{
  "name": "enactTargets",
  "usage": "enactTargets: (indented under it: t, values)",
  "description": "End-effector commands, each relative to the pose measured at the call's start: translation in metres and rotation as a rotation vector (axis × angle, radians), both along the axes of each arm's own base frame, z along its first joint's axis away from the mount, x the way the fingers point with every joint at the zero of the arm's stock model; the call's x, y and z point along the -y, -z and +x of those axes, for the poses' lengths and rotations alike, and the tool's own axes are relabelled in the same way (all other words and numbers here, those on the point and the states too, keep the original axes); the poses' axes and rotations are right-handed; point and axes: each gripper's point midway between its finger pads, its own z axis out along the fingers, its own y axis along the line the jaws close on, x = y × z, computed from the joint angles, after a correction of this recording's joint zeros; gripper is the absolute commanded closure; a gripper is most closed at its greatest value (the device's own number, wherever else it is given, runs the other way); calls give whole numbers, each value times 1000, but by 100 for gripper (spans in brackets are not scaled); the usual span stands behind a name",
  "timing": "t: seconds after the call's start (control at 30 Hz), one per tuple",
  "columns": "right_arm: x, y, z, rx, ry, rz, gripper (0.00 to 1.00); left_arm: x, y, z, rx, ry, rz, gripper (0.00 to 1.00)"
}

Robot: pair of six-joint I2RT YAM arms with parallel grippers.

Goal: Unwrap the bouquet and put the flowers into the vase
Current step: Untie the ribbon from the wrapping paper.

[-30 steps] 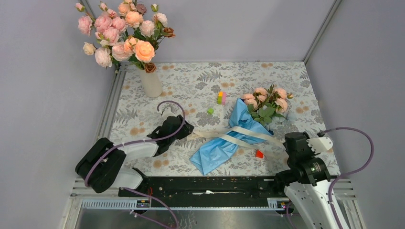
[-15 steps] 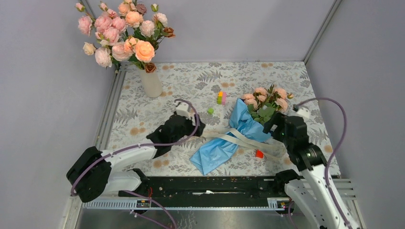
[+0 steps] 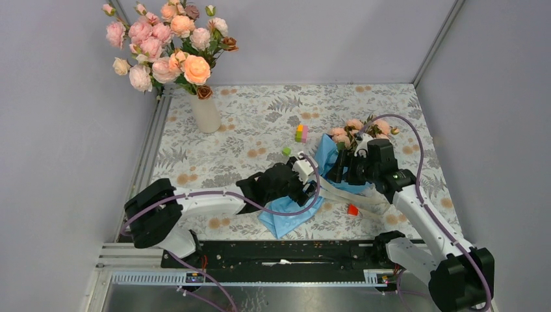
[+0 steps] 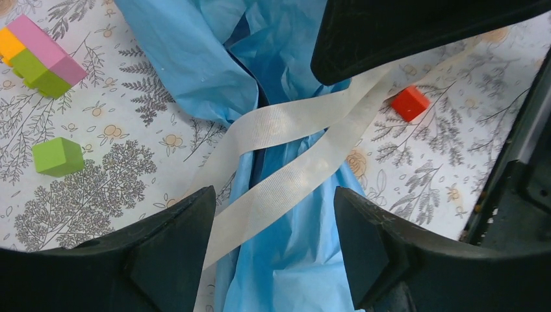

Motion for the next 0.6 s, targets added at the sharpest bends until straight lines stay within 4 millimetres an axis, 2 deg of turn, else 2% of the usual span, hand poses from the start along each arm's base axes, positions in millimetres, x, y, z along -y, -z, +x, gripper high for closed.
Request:
enactTargets:
  t: [0.0,0.27,0.57]
  values:
    - [-21,-25,7,81,-134,61,25,17,-14,7,81,59,17,27]
    - [-36,-15,12,43,-199,53,33,20,14,10,72,69,100,27]
    - [-52,2,15,-5,-249,22,40,21,14,15,62,19,80,48]
